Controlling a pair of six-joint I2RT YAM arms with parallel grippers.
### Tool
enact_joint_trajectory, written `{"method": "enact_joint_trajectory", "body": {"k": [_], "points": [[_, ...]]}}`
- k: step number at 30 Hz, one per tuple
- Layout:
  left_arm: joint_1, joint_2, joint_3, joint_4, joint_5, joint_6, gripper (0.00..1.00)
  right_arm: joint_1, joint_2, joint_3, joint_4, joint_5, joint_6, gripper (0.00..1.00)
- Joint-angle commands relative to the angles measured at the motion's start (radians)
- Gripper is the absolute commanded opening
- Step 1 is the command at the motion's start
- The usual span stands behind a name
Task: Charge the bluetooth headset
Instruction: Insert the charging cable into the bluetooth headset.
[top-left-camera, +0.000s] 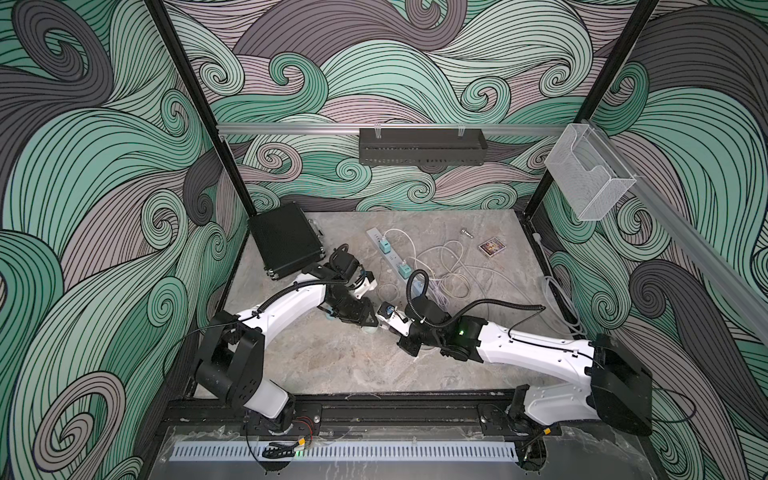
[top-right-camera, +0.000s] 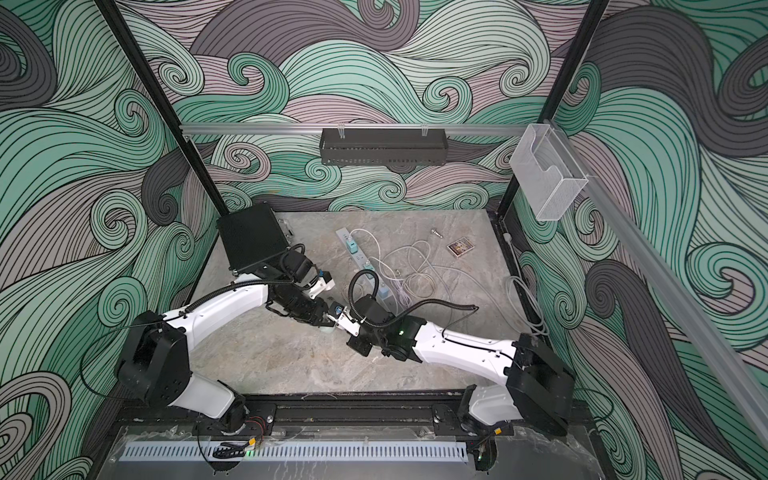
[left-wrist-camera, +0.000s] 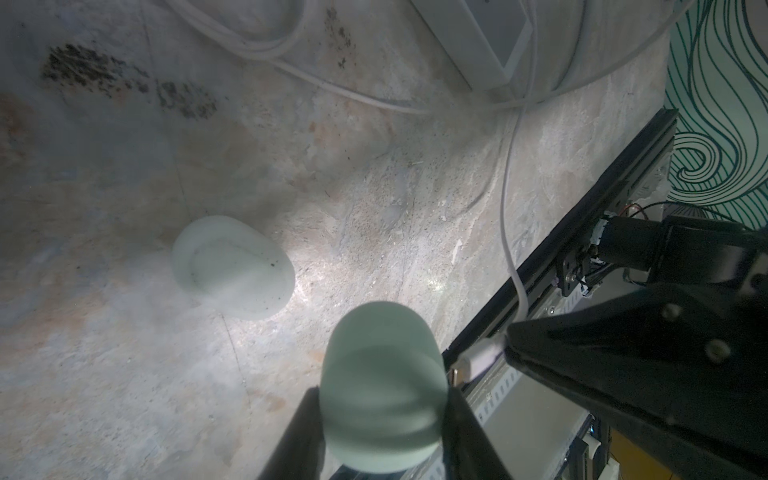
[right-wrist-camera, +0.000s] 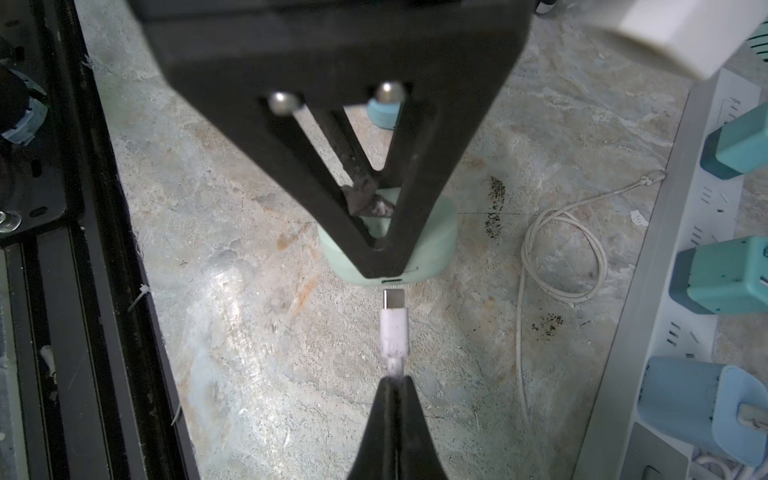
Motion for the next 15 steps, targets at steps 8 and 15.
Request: {"method": "enact_joint_trajectory", "body": {"k": [8,15], "points": [[-0.008,0.012,0.044,-0.034,0.000,-0.014,0.14,0.014,0.016,0.036,-0.032,0.025,-0.016,0.00],[-0.009,0.014,0.052,-0.060,-0.007,0.012,0.14,0.014,0.022,0.034,-0.036,0.033,-0.015,0.00]]}}
